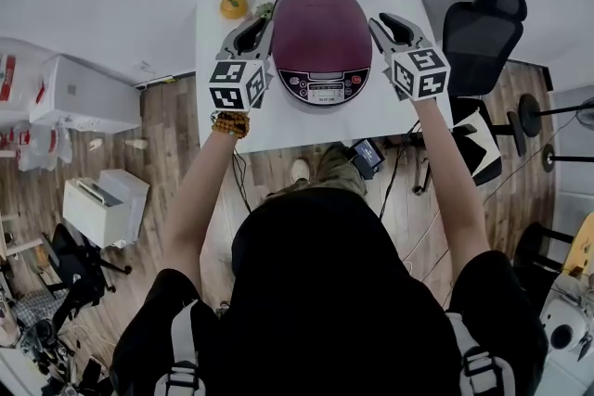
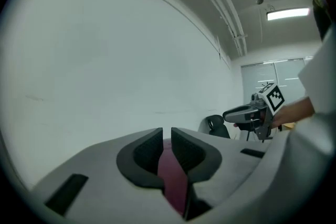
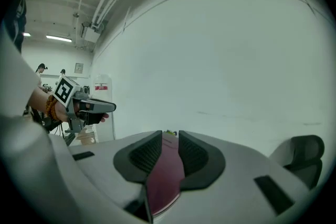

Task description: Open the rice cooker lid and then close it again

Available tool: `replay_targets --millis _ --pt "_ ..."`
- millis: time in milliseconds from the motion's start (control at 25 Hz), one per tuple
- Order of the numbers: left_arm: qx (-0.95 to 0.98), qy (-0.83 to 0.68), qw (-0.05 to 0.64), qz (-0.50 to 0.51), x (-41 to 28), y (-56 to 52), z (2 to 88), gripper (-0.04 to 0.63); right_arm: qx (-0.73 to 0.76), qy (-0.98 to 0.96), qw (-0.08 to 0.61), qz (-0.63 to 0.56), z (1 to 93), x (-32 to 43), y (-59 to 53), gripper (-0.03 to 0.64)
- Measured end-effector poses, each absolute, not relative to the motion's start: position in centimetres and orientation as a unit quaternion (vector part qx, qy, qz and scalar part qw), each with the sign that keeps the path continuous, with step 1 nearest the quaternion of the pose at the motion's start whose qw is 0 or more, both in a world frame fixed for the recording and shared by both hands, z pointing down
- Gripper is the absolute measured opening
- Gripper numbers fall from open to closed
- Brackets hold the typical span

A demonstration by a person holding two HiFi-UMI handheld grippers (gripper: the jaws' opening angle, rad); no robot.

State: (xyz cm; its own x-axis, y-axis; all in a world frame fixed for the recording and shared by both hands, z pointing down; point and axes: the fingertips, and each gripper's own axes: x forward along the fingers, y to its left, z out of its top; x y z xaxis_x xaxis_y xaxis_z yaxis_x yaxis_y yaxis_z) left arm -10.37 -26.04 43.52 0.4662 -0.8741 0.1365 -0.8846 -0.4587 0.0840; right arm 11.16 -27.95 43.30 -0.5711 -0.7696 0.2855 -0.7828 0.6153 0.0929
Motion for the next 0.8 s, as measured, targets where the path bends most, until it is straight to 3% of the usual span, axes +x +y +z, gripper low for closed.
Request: replay_targets --millis 400,640,800 --pt "0.812 -0.58 -0.026 -0.051 -9.3 -24.7 33.4 0.051 0.49 -0.866 0.04 -0.087 31.0 8.4 -26.0 0.094" --pt "0.795 -0.6 -0.053 -0.07 -8.5 -21.8 32.5 0.051 0.536 -0.835 -0.032 -0.119 28.6 7.4 -22.9 0.074" --pt "0.793 -0.601 -0.087 -0.054 -7.6 -20.2 32.6 0.051 0.532 -0.831 -0.041 -0.156 29.4 5.2 -20.2 0.069"
